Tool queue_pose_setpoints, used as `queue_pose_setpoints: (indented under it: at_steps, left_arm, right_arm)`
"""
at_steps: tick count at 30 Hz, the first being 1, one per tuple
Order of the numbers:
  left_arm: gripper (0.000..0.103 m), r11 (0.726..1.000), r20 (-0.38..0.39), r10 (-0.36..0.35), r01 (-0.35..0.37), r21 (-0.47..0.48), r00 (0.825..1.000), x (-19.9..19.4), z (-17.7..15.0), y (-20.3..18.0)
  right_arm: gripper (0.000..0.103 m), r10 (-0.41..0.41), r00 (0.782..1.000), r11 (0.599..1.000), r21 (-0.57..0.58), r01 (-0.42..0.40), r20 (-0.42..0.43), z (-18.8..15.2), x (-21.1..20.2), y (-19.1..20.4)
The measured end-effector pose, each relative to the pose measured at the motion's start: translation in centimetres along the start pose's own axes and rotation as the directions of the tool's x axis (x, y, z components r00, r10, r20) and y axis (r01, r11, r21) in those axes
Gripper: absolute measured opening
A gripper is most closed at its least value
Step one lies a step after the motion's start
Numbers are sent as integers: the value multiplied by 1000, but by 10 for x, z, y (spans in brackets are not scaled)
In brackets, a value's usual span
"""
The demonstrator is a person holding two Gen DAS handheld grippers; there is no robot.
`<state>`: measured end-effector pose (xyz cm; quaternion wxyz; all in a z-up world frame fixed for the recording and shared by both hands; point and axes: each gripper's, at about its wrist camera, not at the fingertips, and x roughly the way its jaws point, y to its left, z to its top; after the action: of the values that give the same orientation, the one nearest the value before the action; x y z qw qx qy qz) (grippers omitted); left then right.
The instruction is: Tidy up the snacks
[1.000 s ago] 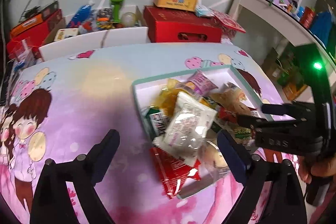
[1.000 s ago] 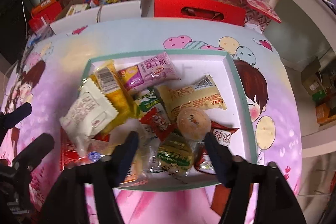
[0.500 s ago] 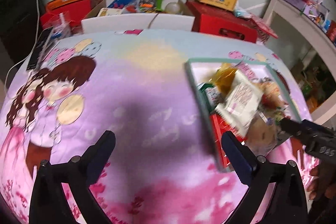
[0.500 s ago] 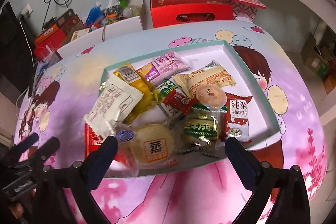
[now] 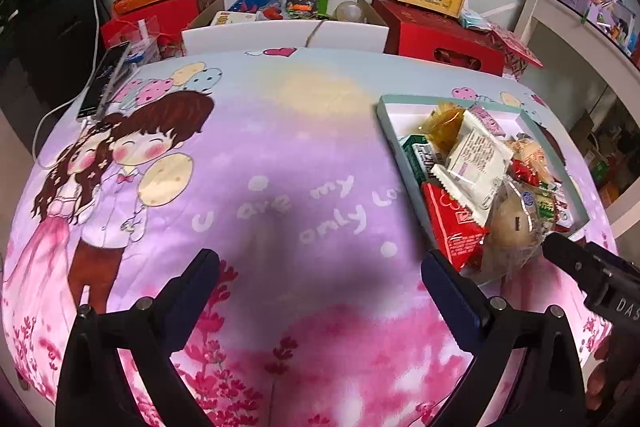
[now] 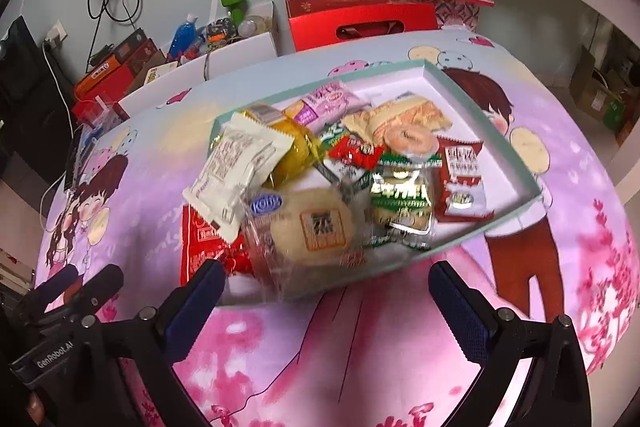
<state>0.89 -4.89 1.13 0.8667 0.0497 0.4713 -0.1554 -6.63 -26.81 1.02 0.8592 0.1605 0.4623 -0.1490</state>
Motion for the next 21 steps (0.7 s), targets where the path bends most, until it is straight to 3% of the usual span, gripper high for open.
queue_pose_setpoints:
  at_steps: [5, 21]
  left_arm:
    - [101, 995, -9, 103, -103, 7, 995, 0, -6, -2]
    - [101, 991, -65, 136, -136, 0, 989, 5, -19, 1]
  right_arm:
    - [103, -10, 1000, 1000, -2, 10, -7, -11, 5, 0]
    - [103, -58, 998, 996, -72, 59, 22, -17, 6, 5]
